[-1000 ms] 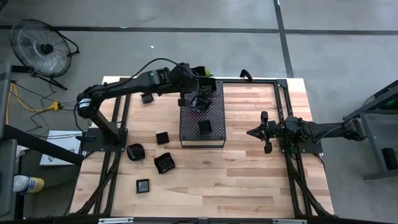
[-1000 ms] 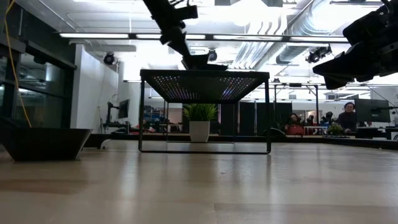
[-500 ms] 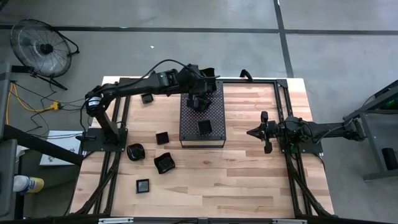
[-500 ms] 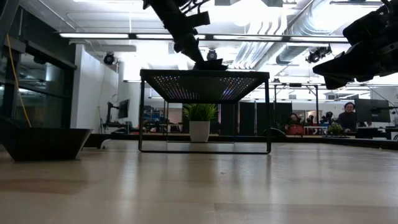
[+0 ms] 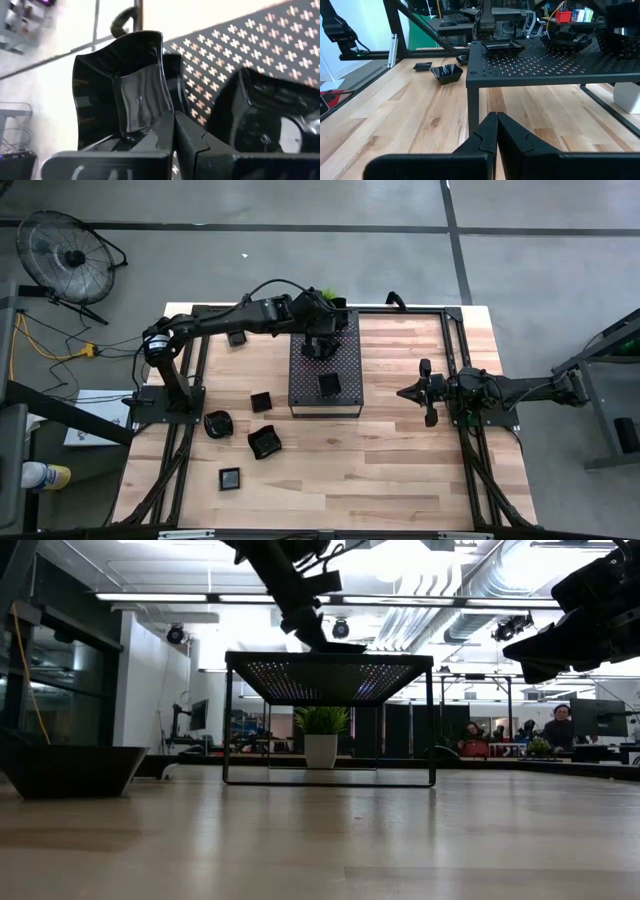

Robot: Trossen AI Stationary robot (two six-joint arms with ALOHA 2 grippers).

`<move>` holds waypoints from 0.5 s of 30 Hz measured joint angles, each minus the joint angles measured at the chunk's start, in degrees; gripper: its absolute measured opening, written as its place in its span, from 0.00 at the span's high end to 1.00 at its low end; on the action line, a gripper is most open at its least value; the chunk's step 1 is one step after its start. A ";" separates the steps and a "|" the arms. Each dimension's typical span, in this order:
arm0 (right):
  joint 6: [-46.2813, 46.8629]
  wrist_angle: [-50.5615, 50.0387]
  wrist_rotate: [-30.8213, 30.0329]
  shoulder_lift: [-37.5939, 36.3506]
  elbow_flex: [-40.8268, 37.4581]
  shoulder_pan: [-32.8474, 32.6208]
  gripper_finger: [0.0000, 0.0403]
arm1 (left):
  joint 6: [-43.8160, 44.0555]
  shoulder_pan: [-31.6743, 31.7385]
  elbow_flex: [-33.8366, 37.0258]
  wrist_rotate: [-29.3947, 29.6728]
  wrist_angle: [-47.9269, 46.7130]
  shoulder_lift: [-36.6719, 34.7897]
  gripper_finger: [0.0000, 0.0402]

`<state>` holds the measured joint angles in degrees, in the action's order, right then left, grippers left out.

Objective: Pick & Place Mini shaped plates
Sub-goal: Stack the distorted square plate on top of the distorted square plate on the shelf

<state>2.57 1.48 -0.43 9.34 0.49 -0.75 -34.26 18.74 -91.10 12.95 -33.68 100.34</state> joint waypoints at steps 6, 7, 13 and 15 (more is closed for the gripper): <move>-0.01 0.02 0.00 0.00 0.00 0.00 0.98 | -0.19 0.00 -0.04 0.02 -0.29 0.69 1.00; -0.01 0.01 -0.02 0.00 0.00 0.01 0.98 | -0.33 0.00 -0.07 0.07 -0.14 0.90 1.00; -0.01 0.02 -0.01 0.00 0.00 0.02 0.98 | -1.57 0.00 -0.08 0.07 -0.01 1.63 1.00; 0.00 0.02 0.00 0.01 0.00 0.01 0.98 | -1.60 0.00 -0.06 0.04 -0.21 1.91 1.00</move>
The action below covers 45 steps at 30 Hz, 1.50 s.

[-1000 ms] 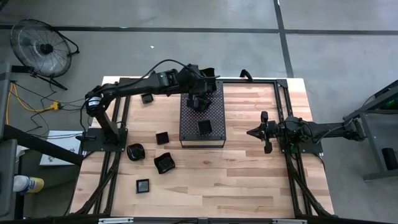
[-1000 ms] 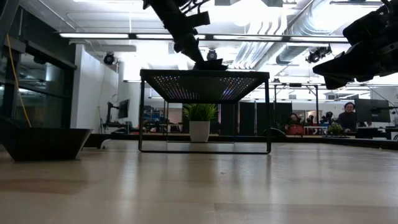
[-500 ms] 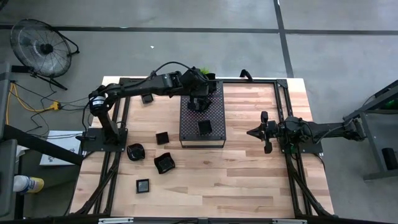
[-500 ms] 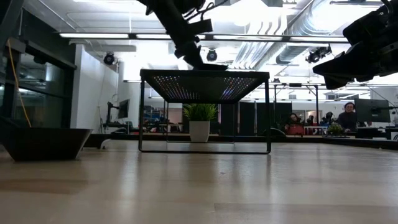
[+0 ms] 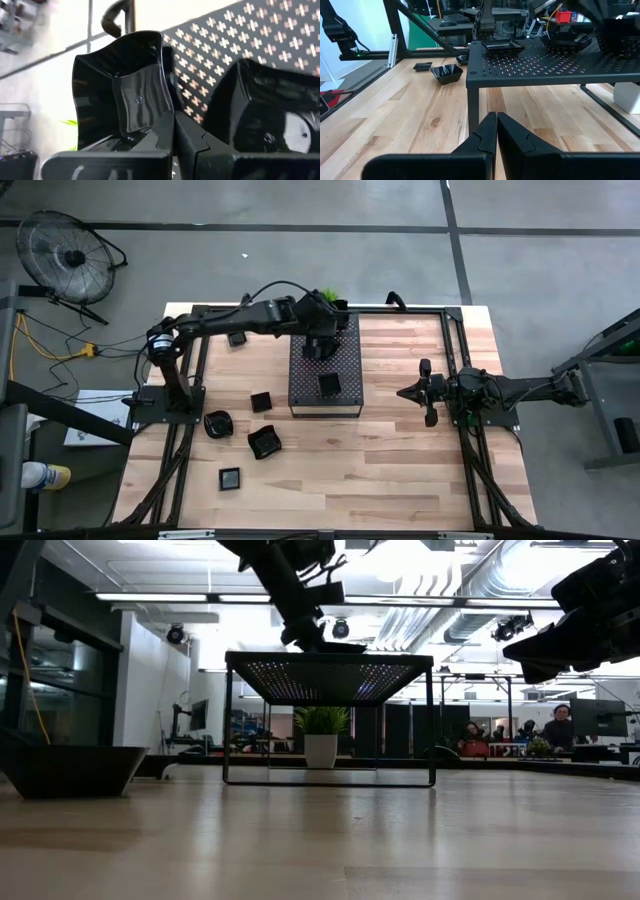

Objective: Pick & Place Mini shaped plates
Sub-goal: Stack the distorted square plate on top of the distorted square plate on the shelf

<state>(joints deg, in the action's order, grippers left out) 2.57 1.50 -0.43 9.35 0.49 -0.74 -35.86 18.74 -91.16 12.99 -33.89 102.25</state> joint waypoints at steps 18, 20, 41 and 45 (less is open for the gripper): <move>-0.01 -0.01 -0.01 -0.01 0.00 0.00 0.98 | -1.36 0.00 0.05 0.02 -0.04 0.02 0.86; -0.01 -0.01 0.00 -0.01 0.00 -0.01 0.98 | -1.42 0.00 0.05 0.04 -0.09 0.02 0.85; -0.01 -0.01 0.00 0.01 0.00 0.00 0.98 | 7.02 -0.41 0.10 4.60 -24.14 -11.56 0.85; 0.00 0.00 -0.02 0.01 0.00 0.01 0.99 | 12.03 -0.75 4.39 4.90 -27.56 -15.16 0.85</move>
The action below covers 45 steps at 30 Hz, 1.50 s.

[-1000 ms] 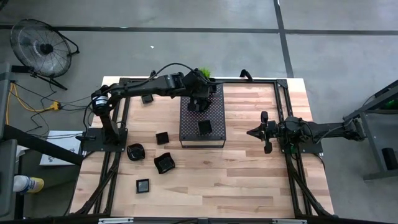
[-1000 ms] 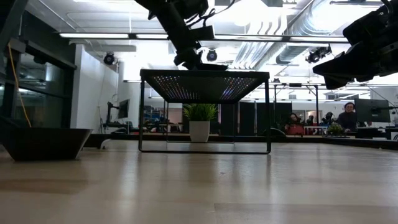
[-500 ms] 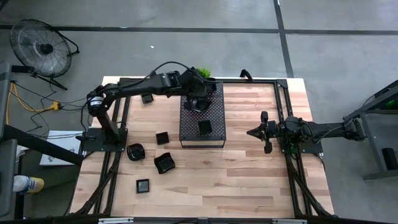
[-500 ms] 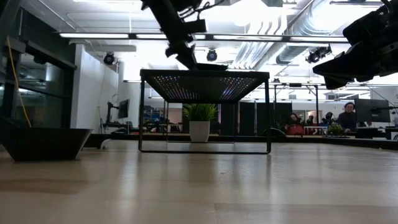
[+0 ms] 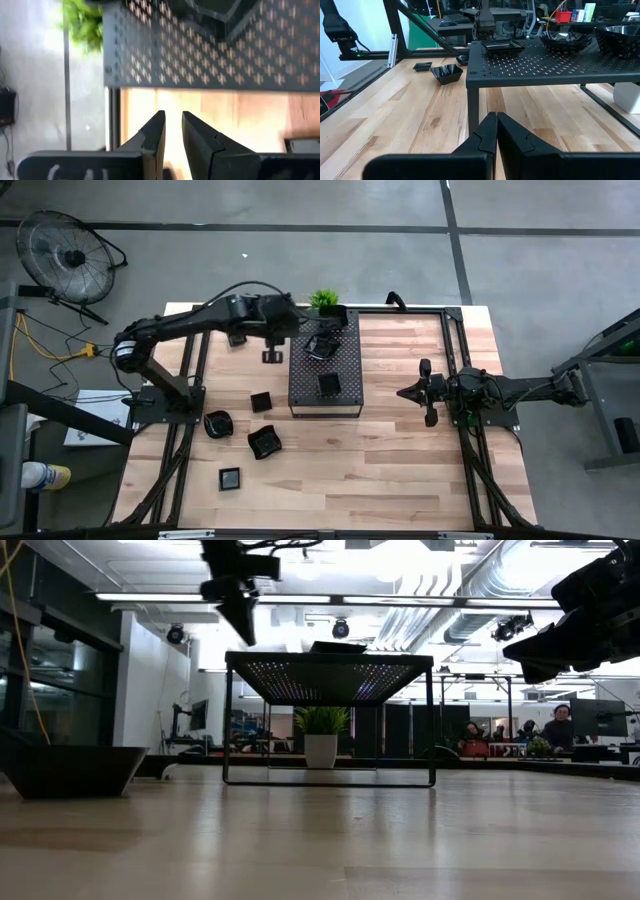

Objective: Pick & Place Mini shaped plates
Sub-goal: Stack the distorted square plate on top of the distorted square plate on the shelf

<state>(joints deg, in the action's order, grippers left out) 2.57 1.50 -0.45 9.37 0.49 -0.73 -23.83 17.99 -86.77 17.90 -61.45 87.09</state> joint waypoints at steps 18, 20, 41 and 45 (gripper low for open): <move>-0.02 0.00 0.02 0.00 0.00 -0.02 0.99 | 12.32 -1.17 36.66 -10.01 16.29 -18.37 0.85; -0.02 0.00 0.02 0.00 0.00 -0.02 0.99 | 14.00 -1.27 39.03 -11.08 16.13 -19.75 0.85; -0.02 -0.02 0.02 0.00 0.00 -0.02 0.99 | 38.65 -24.77 47.74 -13.84 16.65 -25.16 0.85; -0.01 0.00 0.01 0.00 0.00 -0.01 0.98 | 45.53 -30.13 47.76 -10.93 16.80 -25.14 0.85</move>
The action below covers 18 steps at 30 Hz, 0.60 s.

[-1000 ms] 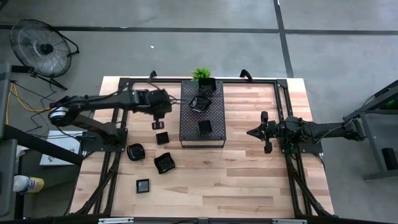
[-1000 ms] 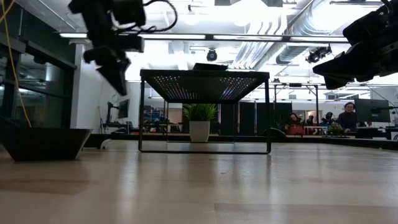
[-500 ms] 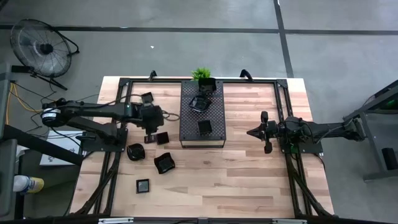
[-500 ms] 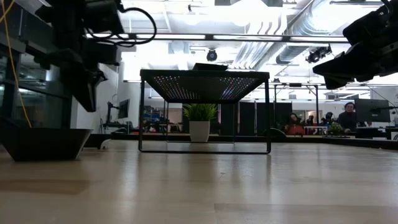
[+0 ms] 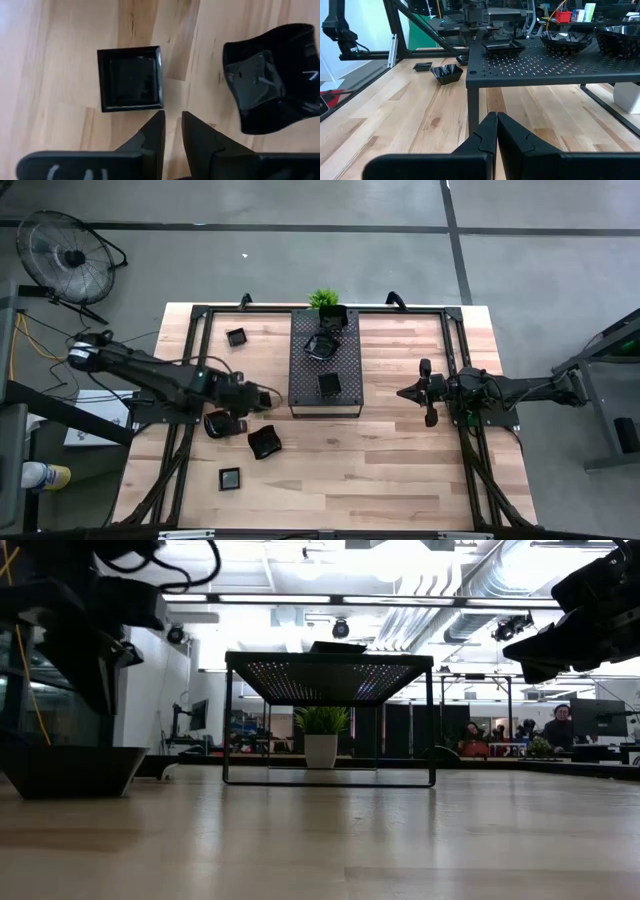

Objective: Pick & Place Mini shaped plates
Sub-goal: Stack the distorted square plate on top of the distorted square plate on the shelf

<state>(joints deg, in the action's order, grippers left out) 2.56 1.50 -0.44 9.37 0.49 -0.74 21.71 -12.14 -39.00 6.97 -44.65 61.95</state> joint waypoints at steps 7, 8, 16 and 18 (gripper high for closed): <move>0.01 0.00 0.01 0.00 0.00 0.00 0.98 | 10.85 -8.50 0.00 2.70 0.18 1.70 0.85; 0.00 0.00 0.01 -0.01 0.00 -0.01 0.98 | 11.92 -9.67 0.02 2.84 0.23 2.31 0.85; 0.01 -0.02 0.01 0.00 0.00 0.01 0.99 | 15.33 -15.03 0.02 3.06 6.56 6.58 0.85; -0.01 0.00 0.01 -0.04 0.00 0.00 0.98 | 16.46 -15.03 0.02 3.19 8.10 7.17 0.85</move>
<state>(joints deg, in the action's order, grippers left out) 2.55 1.50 -0.43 9.32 0.49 -0.75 38.17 -27.18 -38.98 10.16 -36.55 69.13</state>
